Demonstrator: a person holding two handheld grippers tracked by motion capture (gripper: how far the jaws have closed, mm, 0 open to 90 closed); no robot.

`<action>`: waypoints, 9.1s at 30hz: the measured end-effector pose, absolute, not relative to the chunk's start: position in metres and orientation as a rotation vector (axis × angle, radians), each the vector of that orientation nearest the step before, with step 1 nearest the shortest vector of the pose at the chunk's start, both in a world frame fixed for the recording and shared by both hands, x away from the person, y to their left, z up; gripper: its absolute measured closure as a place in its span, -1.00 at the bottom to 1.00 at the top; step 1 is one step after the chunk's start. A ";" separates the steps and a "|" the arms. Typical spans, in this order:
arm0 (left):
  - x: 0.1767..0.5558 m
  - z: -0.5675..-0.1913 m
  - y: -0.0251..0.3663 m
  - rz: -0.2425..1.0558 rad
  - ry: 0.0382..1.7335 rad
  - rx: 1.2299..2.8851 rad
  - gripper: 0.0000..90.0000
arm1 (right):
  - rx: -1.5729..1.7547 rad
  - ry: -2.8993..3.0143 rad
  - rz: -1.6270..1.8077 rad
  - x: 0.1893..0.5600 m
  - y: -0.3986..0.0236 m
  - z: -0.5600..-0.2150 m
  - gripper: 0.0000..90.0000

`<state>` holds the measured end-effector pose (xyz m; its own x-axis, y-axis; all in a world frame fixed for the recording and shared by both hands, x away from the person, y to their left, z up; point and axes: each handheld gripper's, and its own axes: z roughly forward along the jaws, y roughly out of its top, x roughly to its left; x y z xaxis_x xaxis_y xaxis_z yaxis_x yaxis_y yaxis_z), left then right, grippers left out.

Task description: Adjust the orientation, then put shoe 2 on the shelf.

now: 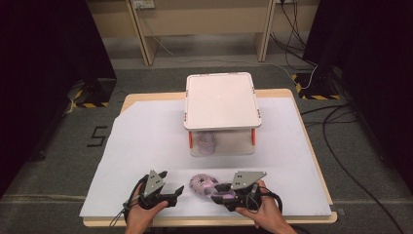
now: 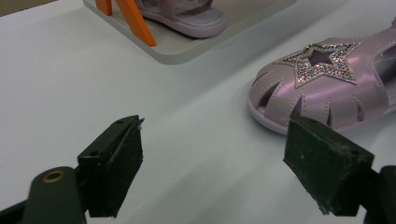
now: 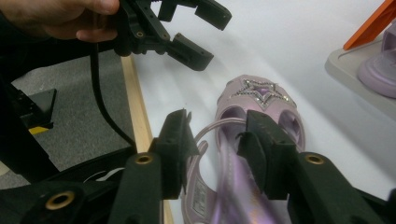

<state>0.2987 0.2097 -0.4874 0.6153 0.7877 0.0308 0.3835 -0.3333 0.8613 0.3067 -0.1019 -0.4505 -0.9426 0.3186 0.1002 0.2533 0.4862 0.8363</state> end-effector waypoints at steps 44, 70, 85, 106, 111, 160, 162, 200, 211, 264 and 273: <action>0.301 -0.488 0.217 0.568 0.960 1.937 -0.58 | 0.314 2.622 1.234 0.319 -0.102 -0.464 0.04; 0.297 -0.487 0.217 0.575 0.953 1.937 -0.58 | 0.233 2.455 1.110 0.309 -0.104 -0.443 0.77; 0.298 -0.488 0.217 0.571 0.950 1.941 -0.58 | 0.466 2.273 1.006 0.354 -0.135 -0.436 0.84; 0.297 -0.488 0.218 0.569 0.954 1.940 -0.58 | 0.616 2.162 0.881 0.423 -0.106 -0.459 0.75; 0.297 -0.488 0.218 0.569 0.951 1.945 -0.58 | 0.594 2.164 0.809 0.421 -0.093 -0.458 0.43; 0.297 -0.490 0.215 0.559 0.939 1.968 -0.58 | 0.783 2.299 1.029 0.375 -0.133 -0.477 0.00; 0.297 -0.490 0.214 0.556 0.937 1.971 -0.58 | 0.808 2.296 1.038 0.382 -0.134 -0.478 0.04; 0.297 -0.491 0.213 0.553 0.936 1.977 -0.58 | 0.823 2.281 1.150 0.408 -0.098 -0.478 0.03; 0.297 -0.491 0.215 0.551 0.937 1.974 -0.58 | 0.797 2.315 1.168 0.405 -0.084 -0.480 0.01; 0.296 -0.491 0.213 0.553 0.935 1.982 -0.58 | 1.059 2.362 1.315 0.316 -0.202 -0.475 -0.53; 0.296 -0.492 0.212 0.550 0.932 1.984 -0.58 | 1.074 2.362 1.303 0.306 -0.213 -0.477 -0.56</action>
<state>0.2960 0.2124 -0.4918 0.6248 0.7801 0.0316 0.4045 -0.3581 0.8415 0.3055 -0.2125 -0.4769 -0.7019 0.6992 0.1355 0.4877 0.3332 0.8069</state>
